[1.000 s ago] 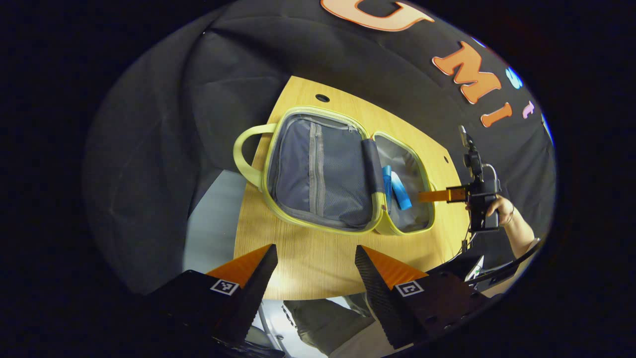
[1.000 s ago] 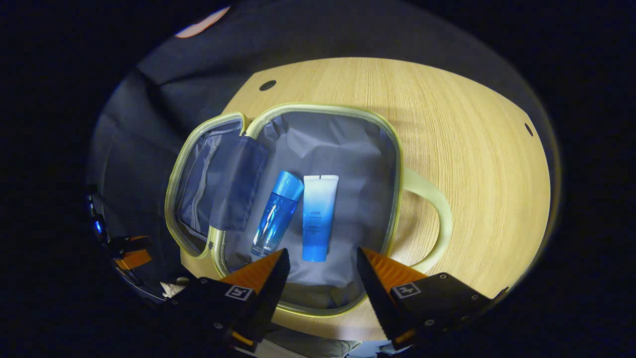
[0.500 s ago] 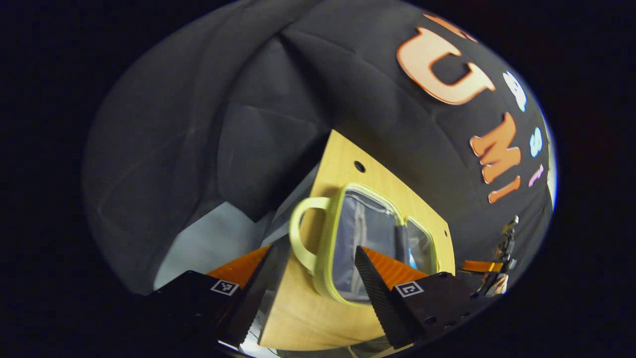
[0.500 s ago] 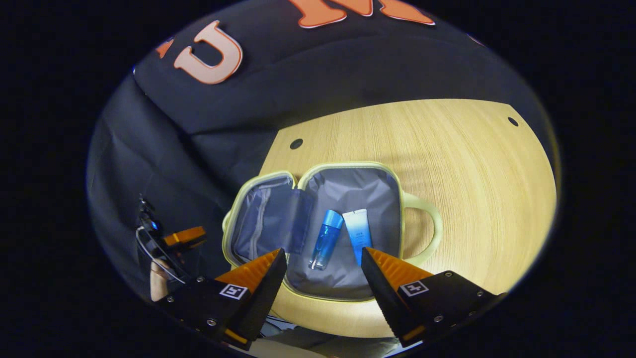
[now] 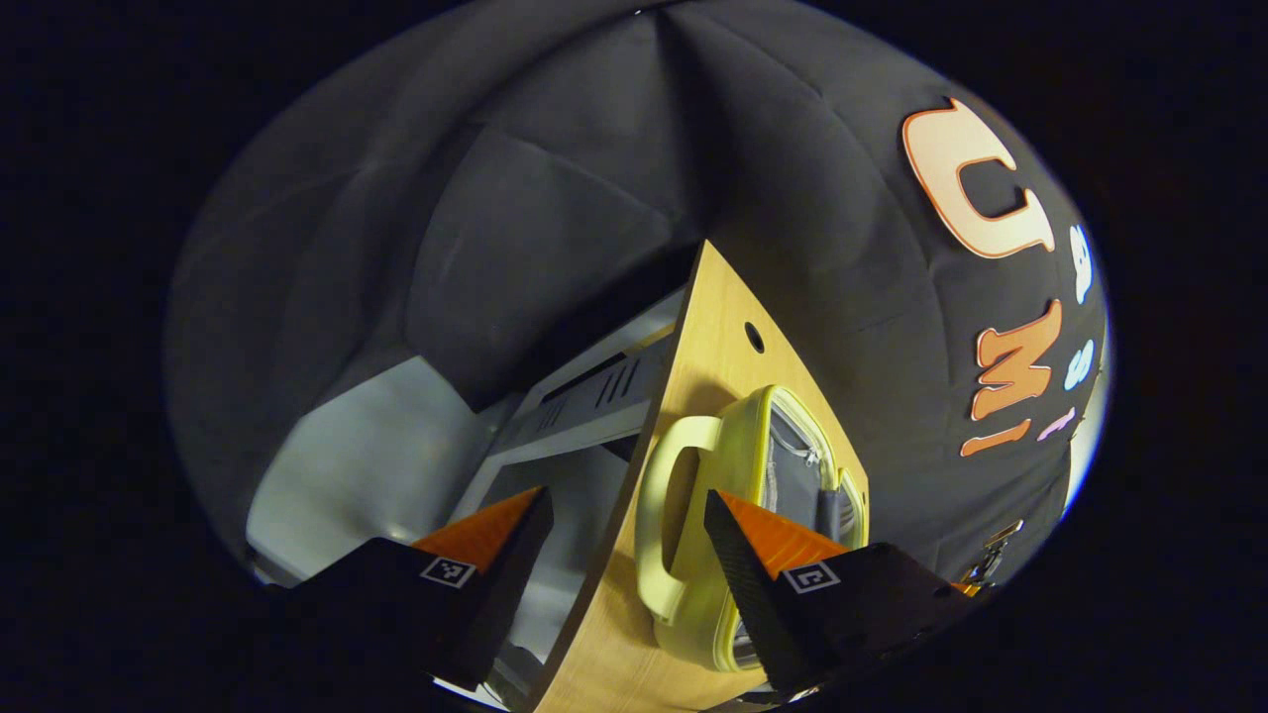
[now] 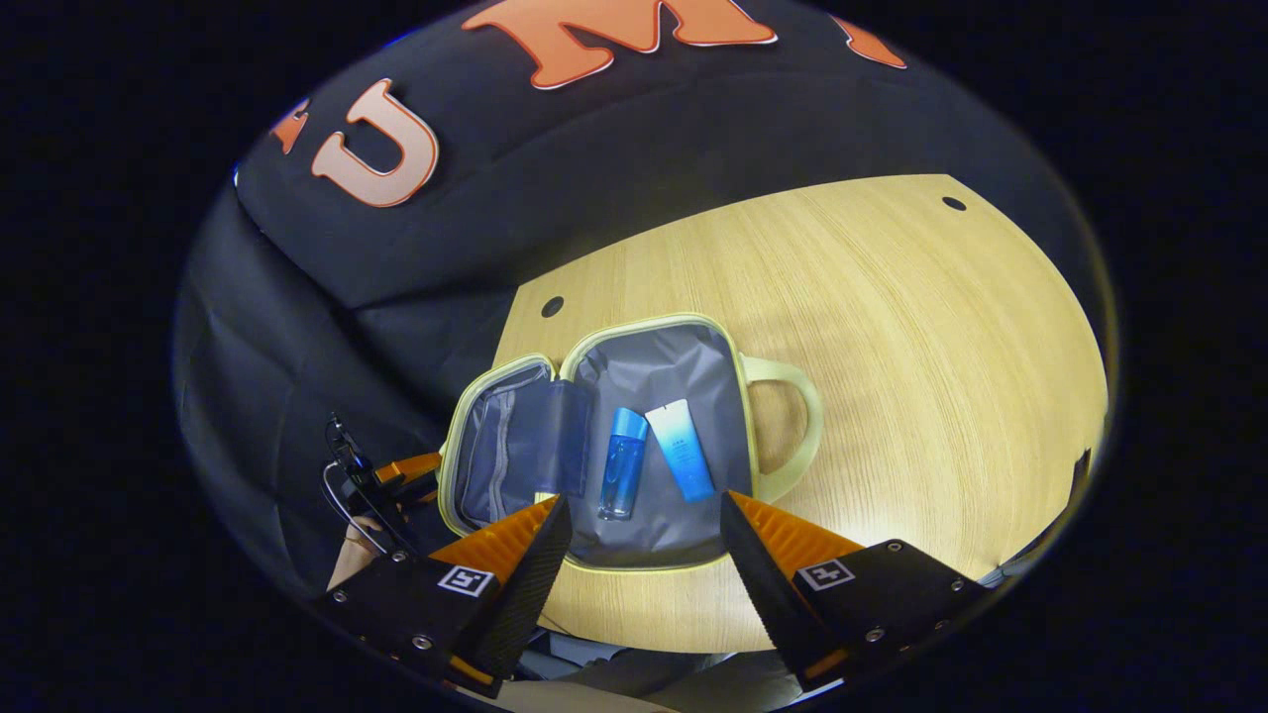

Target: First open the suitcase, pack the skin care products into it, and then close the suitcase.

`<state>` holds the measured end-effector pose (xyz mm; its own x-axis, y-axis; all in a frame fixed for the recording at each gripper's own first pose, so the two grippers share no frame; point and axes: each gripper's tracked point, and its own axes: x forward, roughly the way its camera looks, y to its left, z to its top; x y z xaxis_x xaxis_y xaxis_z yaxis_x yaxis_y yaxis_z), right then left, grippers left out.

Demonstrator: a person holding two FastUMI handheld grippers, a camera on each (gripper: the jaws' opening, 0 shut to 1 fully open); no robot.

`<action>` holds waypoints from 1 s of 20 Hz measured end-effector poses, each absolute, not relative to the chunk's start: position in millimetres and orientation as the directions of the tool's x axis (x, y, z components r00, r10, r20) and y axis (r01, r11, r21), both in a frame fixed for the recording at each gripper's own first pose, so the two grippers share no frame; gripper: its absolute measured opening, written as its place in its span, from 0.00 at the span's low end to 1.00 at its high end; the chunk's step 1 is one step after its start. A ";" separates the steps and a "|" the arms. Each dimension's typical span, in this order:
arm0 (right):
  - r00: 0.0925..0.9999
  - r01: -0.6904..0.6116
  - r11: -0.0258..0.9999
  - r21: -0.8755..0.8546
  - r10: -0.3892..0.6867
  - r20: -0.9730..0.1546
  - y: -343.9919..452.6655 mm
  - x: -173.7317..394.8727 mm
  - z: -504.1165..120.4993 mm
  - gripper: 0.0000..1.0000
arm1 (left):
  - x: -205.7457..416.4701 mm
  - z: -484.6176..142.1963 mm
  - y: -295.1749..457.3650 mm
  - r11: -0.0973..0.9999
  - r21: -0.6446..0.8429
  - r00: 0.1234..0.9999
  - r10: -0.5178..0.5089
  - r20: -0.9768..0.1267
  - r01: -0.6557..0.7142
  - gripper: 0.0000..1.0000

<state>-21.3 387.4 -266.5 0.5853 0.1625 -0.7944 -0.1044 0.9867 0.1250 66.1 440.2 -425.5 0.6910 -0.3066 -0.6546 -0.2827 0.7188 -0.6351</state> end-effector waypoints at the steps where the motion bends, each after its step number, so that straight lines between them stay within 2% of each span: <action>1: 0.586 -0.099 0.988 0.122 0.157 -0.795 384.0 -21.7 -265.8 0.96 | 69.7 -425.8 435.8 0.713 -0.645 0.695 -0.316 -0.646 -0.275 0.95; 3: 0.588 -0.094 0.988 0.119 0.152 -0.795 379.8 -22.8 -265.8 0.96 | 74.7 -423.6 424.9 0.701 -0.663 0.695 -0.339 -0.634 -0.262 0.92; 5: 0.594 -0.095 0.987 0.129 0.160 -0.788 377.6 -23.7 -263.4 0.96 | 77.1 -422.3 421.1 0.728 -0.633 0.691 -0.316 -0.650 -0.262 0.81; 7: 0.607 -0.096 0.987 0.127 0.159 -0.779 373.8 -20.3 -261.8 0.96 | 69.8 -429.8 436.9 0.778 -0.534 0.654 -0.218 -0.724 -0.332 0.35; 8: 0.618 -0.094 0.988 0.121 0.153 -0.771 370.3 -17.6 -259.3 0.96 | 67.5 -429.9 433.2 0.780 -0.526 0.646 -0.215 -0.733 -0.338 0.12; 10: 0.650 -0.091 0.990 0.106 0.139 -0.747 363.8 -9.3 -251.8 0.96 | 64.7 -414.3 429.4 0.817 -0.483 0.655 -0.181 -0.733 -0.314 0.12; 11: 0.666 -0.088 0.992 0.095 0.129 -0.735 359.2 -6.1 -247.1 0.96 | 64.1 -403.8 428.1 0.844 -0.445 0.656 -0.158 -0.738 -0.298 0.07; 12: 0.680 -0.092 0.992 0.082 0.123 -0.723 355.1 -2.5 -241.0 0.96 | 68.5 -395.3 424.0 0.870 -0.406 0.658 -0.135 -0.740 -0.279 0.06; 14: 0.716 -0.099 0.994 0.038 0.098 -0.691 342.5 7.4 -225.8 0.96 | 70.8 -368.1 415.1 0.916 -0.326 0.670 -0.092 -0.737 -0.232 0.06; 20: 0.819 -0.116 0.993 0.013 0.103 -0.565 301.3 43.1 -162.9 0.96 | 75.4 -251.7 360.9 0.979 -0.153 0.739 -0.003 -0.674 -0.136 0.05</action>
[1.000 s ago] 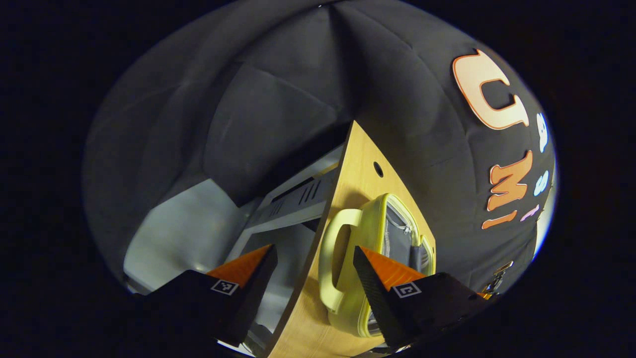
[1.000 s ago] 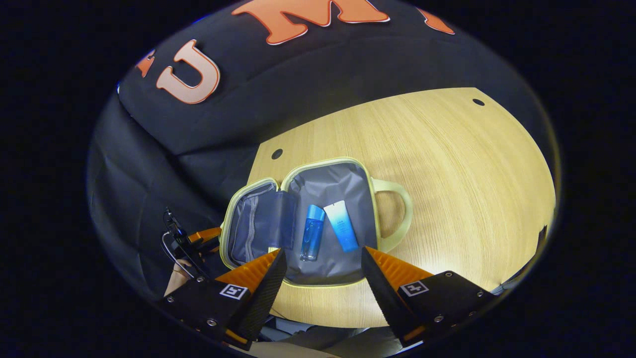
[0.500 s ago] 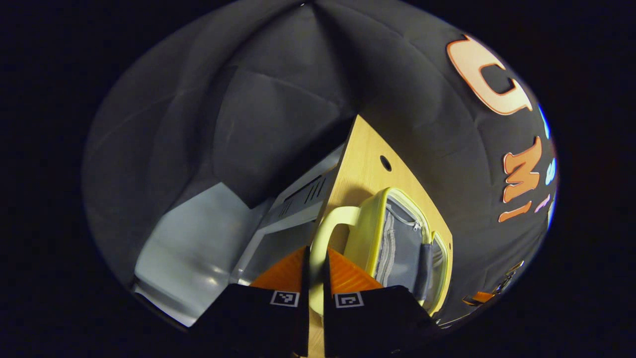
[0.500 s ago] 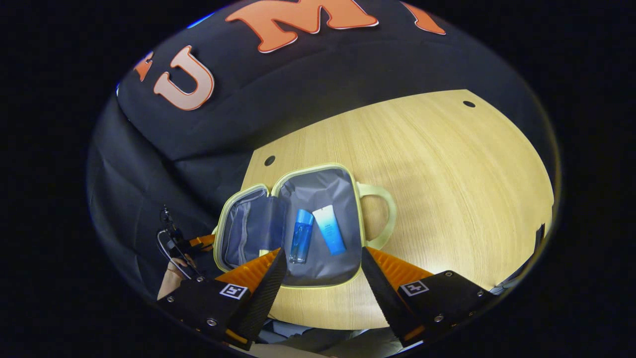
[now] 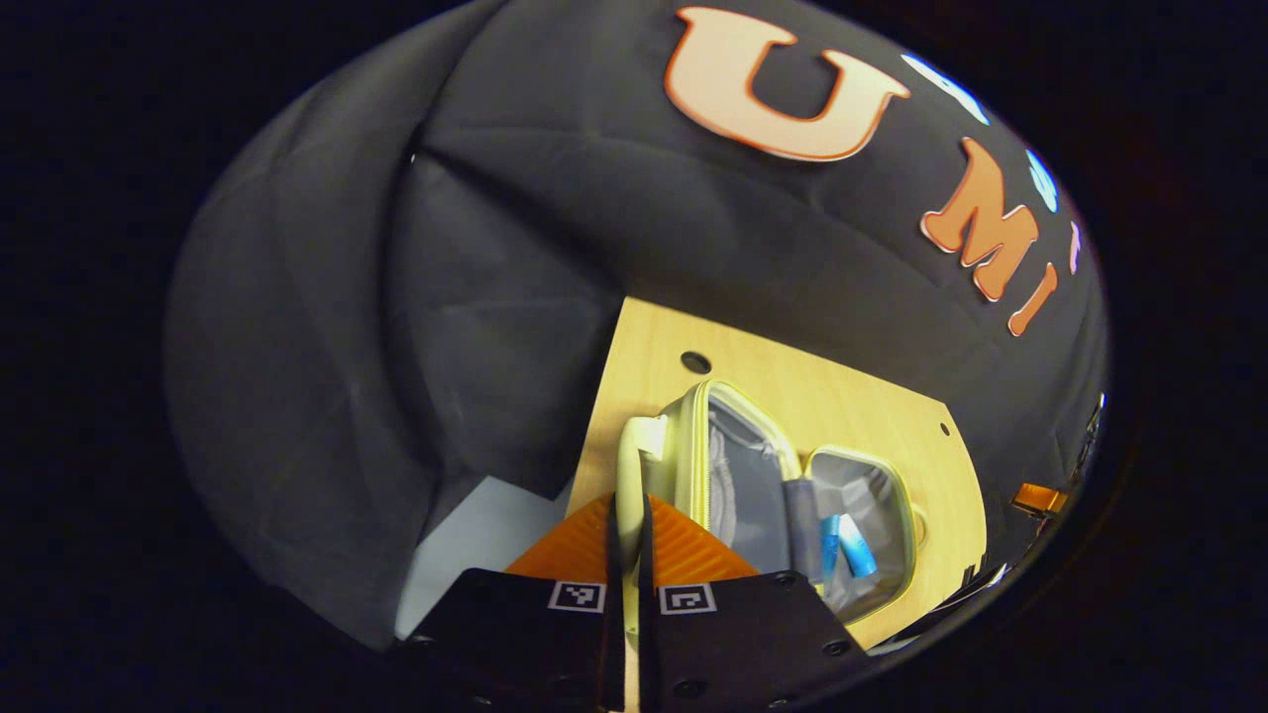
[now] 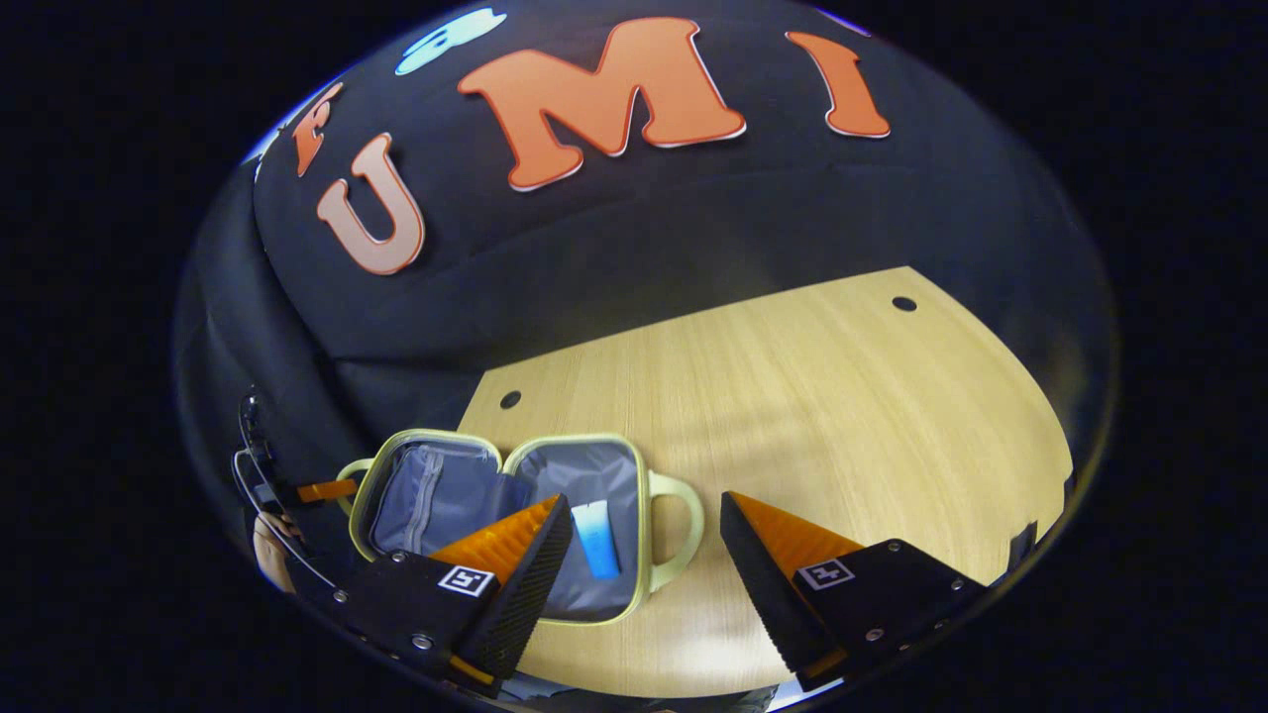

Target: First open the suitcase, pack the skin care products into it, and then close the suitcase.

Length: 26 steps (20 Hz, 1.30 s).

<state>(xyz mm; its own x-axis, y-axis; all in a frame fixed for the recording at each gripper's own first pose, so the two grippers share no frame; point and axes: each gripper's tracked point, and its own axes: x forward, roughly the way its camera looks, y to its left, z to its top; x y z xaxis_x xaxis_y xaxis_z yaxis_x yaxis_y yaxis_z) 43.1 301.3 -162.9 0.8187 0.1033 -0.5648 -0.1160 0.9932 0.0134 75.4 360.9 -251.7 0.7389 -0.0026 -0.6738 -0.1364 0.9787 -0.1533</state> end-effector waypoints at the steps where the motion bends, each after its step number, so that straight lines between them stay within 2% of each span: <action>1: 0.826 -0.124 0.992 0.014 0.111 -0.553 291.3 48.2 -154.3 0.95 | 75.6 -238.4 345.9 0.982 -0.132 0.748 0.017 -0.664 -0.139 0.06; 6: 0.858 -0.155 0.988 -0.012 0.128 -0.497 247.8 72.6 -113.7 0.96 | 70.8 -188.2 275.1 0.988 0.064 0.764 0.149 -0.628 -0.140 0.05; 7: 0.866 -0.163 0.986 -0.031 0.128 -0.484 236.8 74.4 -105.2 0.95 | 70.3 -179.1 256.2 0.986 0.097 0.771 0.166 -0.615 -0.135 0.03; 11: 0.891 -0.191 0.976 -0.103 0.129 -0.435 203.5 84.3 -75.9 0.95 | 73.3 -155.3 176.5 0.968 0.232 0.802 0.214 -0.558 -0.097 0.05; 19: 0.904 -0.168 0.979 -0.115 0.106 -0.414 130.5 84.8 -56.3 0.95 | 104.2 -180.9 19.2 0.936 0.344 0.805 0.147 -0.575 0.074 0.05; 26: 0.907 -0.117 0.986 -0.120 0.057 -0.418 88.7 83.6 -58.9 0.96 | 120.9 -272.2 -95.2 0.939 0.261 0.742 0.009 -0.671 0.225 0.06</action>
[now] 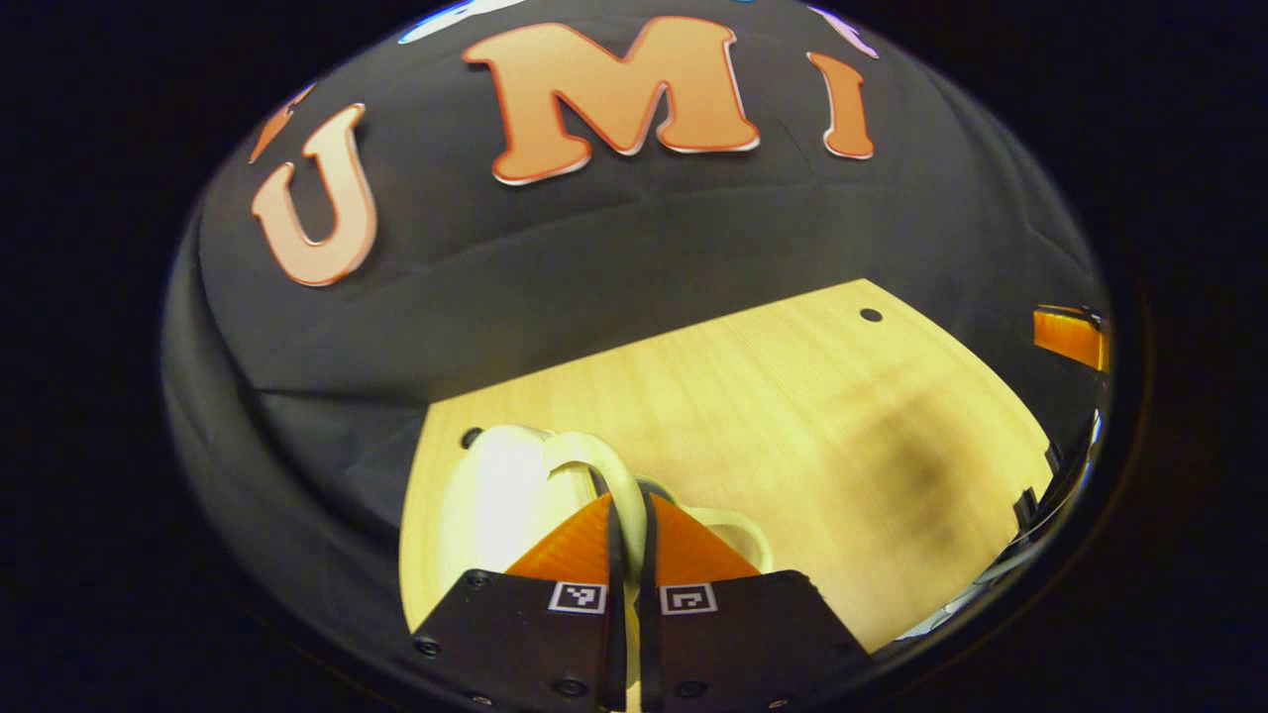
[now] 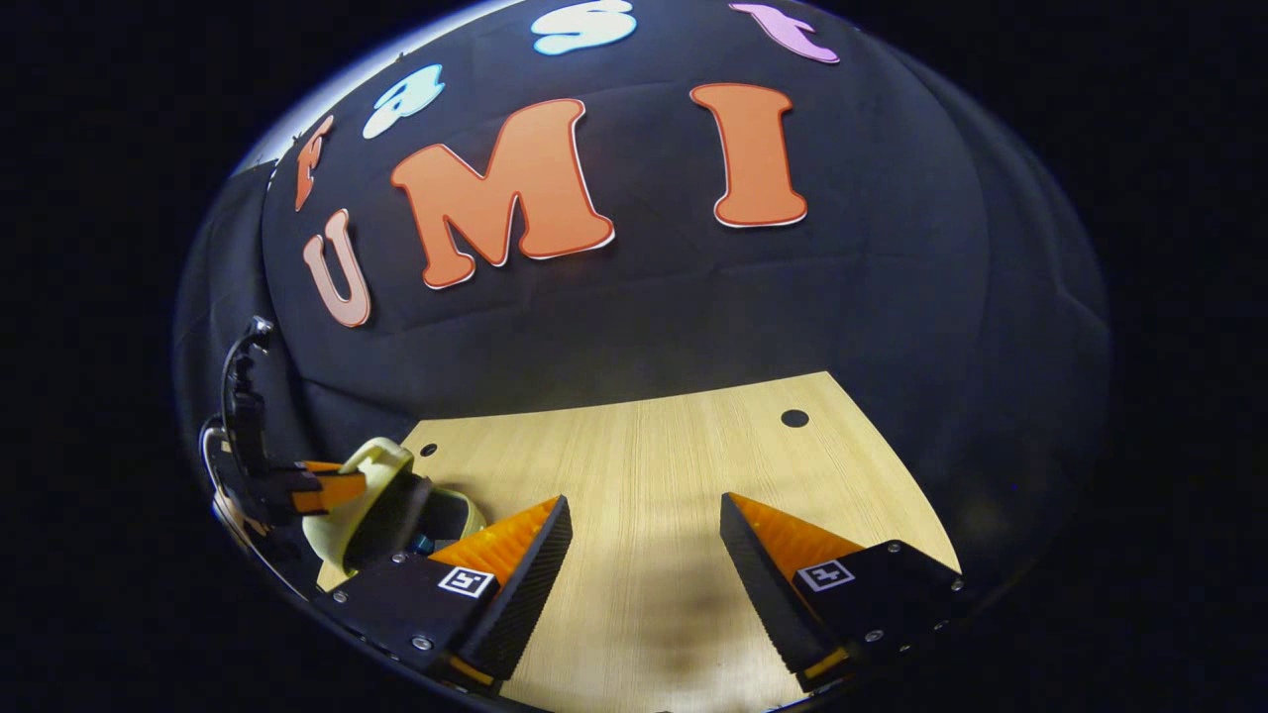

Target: First open the suitcase, pack the skin care products into it, and then close the suitcase.

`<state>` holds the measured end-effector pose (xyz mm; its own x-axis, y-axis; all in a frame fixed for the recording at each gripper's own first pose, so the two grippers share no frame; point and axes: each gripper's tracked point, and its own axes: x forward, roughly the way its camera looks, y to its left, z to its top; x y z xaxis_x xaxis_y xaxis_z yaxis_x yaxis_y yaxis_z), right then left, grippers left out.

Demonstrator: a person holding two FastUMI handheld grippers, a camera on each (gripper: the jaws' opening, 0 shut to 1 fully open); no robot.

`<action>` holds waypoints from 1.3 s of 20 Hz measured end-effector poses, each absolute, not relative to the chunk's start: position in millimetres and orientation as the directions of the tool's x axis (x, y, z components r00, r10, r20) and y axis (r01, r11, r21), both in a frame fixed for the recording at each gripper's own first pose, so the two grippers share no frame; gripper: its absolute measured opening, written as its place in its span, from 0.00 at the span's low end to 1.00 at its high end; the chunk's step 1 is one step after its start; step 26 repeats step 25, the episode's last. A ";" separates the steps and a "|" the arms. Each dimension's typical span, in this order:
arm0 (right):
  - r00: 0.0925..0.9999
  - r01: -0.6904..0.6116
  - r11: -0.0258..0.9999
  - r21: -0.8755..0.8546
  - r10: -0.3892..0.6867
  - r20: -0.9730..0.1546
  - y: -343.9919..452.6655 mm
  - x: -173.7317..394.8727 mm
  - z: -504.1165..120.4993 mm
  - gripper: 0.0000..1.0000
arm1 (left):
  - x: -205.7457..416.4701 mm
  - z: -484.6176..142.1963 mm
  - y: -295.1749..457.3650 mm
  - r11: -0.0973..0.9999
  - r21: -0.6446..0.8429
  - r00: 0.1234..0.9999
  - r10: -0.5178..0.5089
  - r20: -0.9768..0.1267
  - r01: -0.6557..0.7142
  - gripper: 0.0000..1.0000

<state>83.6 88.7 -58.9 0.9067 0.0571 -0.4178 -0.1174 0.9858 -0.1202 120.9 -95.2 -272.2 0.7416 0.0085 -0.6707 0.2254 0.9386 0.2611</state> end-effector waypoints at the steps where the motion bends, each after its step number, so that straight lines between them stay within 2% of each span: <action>1: 0.905 -0.108 0.986 -0.126 0.045 -0.423 81.1 81.7 -61.9 0.95 | 121.5 -293.0 -110.6 0.939 0.241 0.721 -0.008 -0.693 0.243 0.06; 5: 0.890 -0.065 0.990 -0.125 0.000 -0.456 56.3 76.7 -81.2 0.96 | 114.6 -353.2 -150.6 0.939 0.203 0.647 -0.026 -0.762 0.276 0.06; 10: 0.884 -0.045 0.990 -0.131 -0.021 -0.466 42.5 68.8 -93.0 0.96 | 110.9 -386.0 -161.5 0.950 0.163 0.604 -0.033 -0.796 0.266 0.06; 14: 0.873 -0.061 0.990 -0.125 -0.008 -0.488 44.7 63.5 -101.2 0.96 | 109.4 -398.8 -162.9 0.949 0.173 0.611 -0.025 -0.791 0.264 0.07; 17: 0.874 -0.086 0.987 -0.137 0.009 -0.486 50.5 61.5 -102.3 0.96 | 109.4 -397.7 -164.3 0.957 0.144 0.616 -0.044 -0.787 0.252 0.14; 19: 0.876 -0.104 0.984 -0.146 0.021 -0.482 55.9 61.4 -101.3 0.96 | 106.4 -381.3 -165.7 0.980 0.100 0.668 -0.041 -0.743 0.171 0.23; 20: 0.877 -0.112 0.983 -0.148 0.028 -0.480 59.6 61.2 -102.2 0.96 | 111.0 -357.7 -171.5 0.988 0.073 0.727 -0.050 -0.685 0.137 0.41; 23: 0.880 -0.135 0.979 -0.151 0.049 -0.473 69.8 61.0 -101.0 0.96 | 121.6 -298.5 -176.1 0.992 0.086 0.822 -0.024 -0.568 0.089 0.95; 25: 0.892 -0.148 0.976 -0.159 0.063 -0.447 79.8 60.1 -94.3 0.96 | 126.5 -247.7 -178.2 0.997 0.071 0.878 -0.002 -0.479 0.041 0.98; 26: 0.892 -0.148 0.976 -0.159 0.063 -0.447 79.8 60.1 -94.3 0.96 | 126.5 -247.7 -178.2 0.997 0.071 0.878 -0.002 -0.479 0.041 0.98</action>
